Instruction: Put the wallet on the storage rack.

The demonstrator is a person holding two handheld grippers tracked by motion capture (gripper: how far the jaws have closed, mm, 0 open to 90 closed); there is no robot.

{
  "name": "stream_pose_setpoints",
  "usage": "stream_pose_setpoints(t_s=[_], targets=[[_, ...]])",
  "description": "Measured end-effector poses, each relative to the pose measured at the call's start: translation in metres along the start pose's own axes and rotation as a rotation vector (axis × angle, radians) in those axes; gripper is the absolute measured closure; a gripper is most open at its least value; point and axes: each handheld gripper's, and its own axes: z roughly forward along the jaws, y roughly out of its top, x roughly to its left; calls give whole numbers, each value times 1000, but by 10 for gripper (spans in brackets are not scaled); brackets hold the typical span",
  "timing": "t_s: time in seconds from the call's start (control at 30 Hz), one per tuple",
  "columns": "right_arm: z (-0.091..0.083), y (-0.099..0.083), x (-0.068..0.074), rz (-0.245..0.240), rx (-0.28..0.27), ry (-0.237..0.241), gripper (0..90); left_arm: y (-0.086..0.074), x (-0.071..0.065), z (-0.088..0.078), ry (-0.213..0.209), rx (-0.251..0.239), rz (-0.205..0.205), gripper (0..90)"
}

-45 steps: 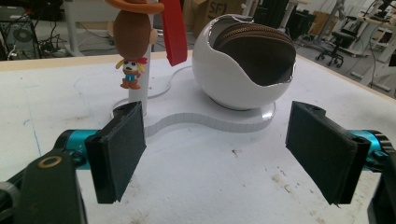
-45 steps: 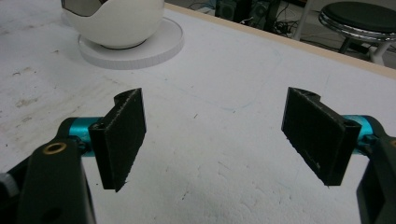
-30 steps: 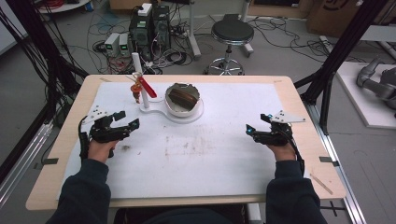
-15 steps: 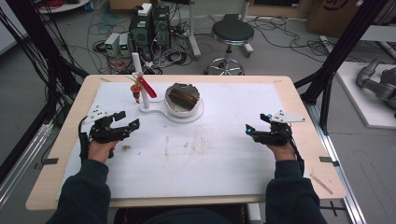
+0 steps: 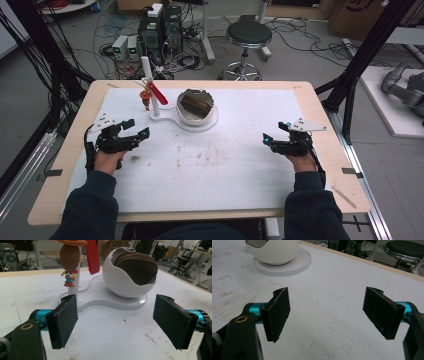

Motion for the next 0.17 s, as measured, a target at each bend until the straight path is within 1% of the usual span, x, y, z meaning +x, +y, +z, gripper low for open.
stream_pose_setpoints(t_s=[0.17], targets=[[0,0,0,0,1,1,222,0,0,0,1,0,0,198]])
